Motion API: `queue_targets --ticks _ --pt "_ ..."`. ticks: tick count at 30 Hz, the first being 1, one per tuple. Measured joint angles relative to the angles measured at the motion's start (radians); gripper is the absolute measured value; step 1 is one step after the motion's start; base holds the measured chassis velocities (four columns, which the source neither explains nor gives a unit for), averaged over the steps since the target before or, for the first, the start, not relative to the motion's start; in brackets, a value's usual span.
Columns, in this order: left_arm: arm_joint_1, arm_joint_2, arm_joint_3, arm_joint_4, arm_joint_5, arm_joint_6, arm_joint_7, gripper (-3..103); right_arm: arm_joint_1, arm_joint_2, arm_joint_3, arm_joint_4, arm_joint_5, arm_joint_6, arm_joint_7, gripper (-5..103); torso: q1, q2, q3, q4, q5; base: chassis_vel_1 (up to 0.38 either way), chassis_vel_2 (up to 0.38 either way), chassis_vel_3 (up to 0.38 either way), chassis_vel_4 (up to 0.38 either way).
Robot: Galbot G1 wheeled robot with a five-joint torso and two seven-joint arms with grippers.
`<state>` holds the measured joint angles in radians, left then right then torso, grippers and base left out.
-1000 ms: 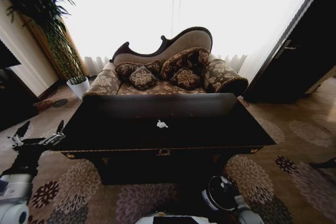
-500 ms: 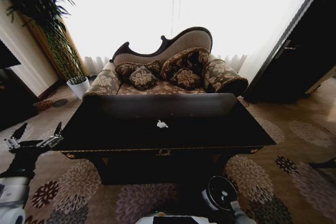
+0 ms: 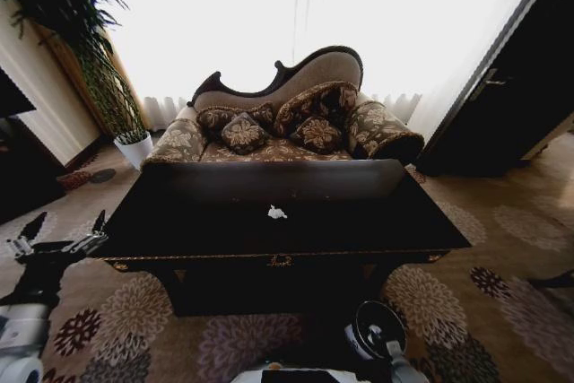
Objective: Move to the front of the table and place the trash on the table into the trash bin.
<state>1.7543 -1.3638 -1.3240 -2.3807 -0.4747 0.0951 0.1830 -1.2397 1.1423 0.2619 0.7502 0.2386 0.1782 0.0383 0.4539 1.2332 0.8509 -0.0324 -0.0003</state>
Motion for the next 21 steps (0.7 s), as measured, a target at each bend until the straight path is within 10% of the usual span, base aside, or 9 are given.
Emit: queue_targets --ticks 21 --pt "0.002 -0.009 0.005 -0.007 0.003 -0.009 0.001 100 -0.081 -0.002 0.035 0.145 0.038 -0.002 -0.024 99 0.000 0.000 0.000 0.0000 0.0000 0.000 0.000 0.000 0.000"
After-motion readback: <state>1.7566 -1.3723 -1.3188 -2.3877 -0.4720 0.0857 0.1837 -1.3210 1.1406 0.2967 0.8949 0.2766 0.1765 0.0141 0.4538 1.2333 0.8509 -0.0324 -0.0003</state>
